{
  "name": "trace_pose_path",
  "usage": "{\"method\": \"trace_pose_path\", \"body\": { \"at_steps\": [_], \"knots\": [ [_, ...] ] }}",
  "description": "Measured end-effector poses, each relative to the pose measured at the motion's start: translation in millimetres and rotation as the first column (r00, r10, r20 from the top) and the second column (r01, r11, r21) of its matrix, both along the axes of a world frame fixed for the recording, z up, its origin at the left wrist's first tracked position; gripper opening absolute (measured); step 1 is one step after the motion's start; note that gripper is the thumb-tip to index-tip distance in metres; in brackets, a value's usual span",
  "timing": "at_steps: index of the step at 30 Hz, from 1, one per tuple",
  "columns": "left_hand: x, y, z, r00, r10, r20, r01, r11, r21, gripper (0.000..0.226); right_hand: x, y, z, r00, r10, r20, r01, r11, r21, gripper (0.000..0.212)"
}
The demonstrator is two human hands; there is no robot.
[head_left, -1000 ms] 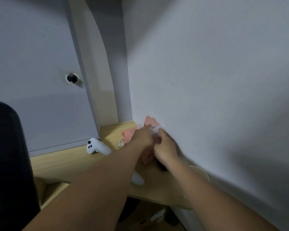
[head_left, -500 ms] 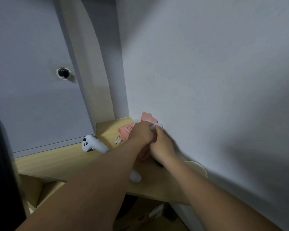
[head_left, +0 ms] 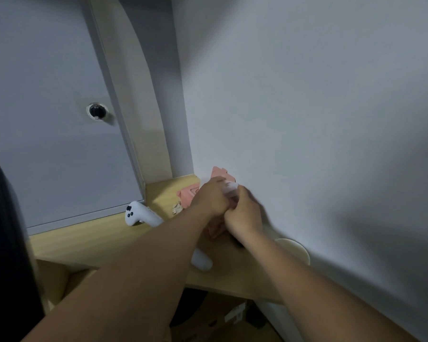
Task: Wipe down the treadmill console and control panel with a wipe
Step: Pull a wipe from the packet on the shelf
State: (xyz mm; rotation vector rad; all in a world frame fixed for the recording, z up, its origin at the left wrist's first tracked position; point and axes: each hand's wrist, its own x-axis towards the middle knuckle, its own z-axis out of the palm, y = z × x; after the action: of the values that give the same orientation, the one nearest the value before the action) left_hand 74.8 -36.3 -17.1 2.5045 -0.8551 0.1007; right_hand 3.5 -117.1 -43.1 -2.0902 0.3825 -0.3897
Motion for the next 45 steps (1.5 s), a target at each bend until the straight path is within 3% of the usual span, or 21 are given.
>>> {"method": "trace_pose_path", "body": {
  "at_steps": [3,6,8,13,16,21,23,28,32,38,41,43,45],
  "knots": [
    [-5,0,8,1.0,0.025,0.001,-0.025,0.994,-0.11,0.022,-7,-1,12,0.998,-0.011,0.059,0.013,1.0,-0.029,0.04],
    [-4,1,18,0.991,0.118,-0.059,-0.125,0.986,-0.114,0.032,-9,-1,27,0.995,0.015,0.1,-0.014,1.0,-0.006,0.055],
    [-5,4,22,0.987,0.158,-0.033,-0.161,0.981,-0.105,0.03,-9,0,35,0.99,0.013,0.138,-0.024,0.997,0.073,0.06],
    [-7,6,42,0.956,0.289,-0.061,-0.291,0.889,-0.354,0.029,2,-8,62,0.977,0.051,0.207,-0.109,0.955,0.277,0.063],
    [0,4,54,0.952,0.279,-0.13,-0.307,0.849,-0.429,0.033,7,-15,87,0.963,0.066,0.26,-0.172,0.897,0.408,0.07],
    [9,2,63,0.962,0.218,-0.163,-0.266,0.879,-0.395,0.031,3,-19,110,0.944,0.087,0.319,-0.246,0.83,0.5,0.069],
    [15,1,66,0.958,0.243,-0.153,-0.283,0.885,-0.371,0.032,5,-17,109,0.933,0.062,0.354,-0.256,0.806,0.533,0.068],
    [16,7,95,0.932,0.363,-0.01,-0.308,0.776,-0.551,0.031,9,-14,115,0.904,-0.033,0.426,-0.224,0.813,0.538,0.063],
    [-7,6,145,0.95,0.296,0.096,-0.171,0.756,-0.632,0.034,3,-11,145,0.864,-0.096,0.495,-0.205,0.831,0.518,0.066],
    [-76,27,208,0.995,0.095,0.022,-0.056,0.736,-0.675,0.027,-45,-7,195,0.889,-0.008,0.458,-0.223,0.866,0.448,0.091],
    [-127,46,238,0.999,0.034,0.022,-0.01,0.735,-0.678,0.029,-78,-5,211,0.93,0.12,0.348,-0.318,0.738,0.595,0.084],
    [-157,67,253,0.999,0.0,0.048,0.033,0.721,-0.692,0.034,-101,1,221,0.894,0.252,0.37,-0.444,0.603,0.662,0.067],
    [-182,91,260,0.999,0.036,0.036,0.001,0.691,-0.723,0.037,-122,9,227,0.859,0.24,0.452,-0.51,0.472,0.719,0.063]
  ]
}}
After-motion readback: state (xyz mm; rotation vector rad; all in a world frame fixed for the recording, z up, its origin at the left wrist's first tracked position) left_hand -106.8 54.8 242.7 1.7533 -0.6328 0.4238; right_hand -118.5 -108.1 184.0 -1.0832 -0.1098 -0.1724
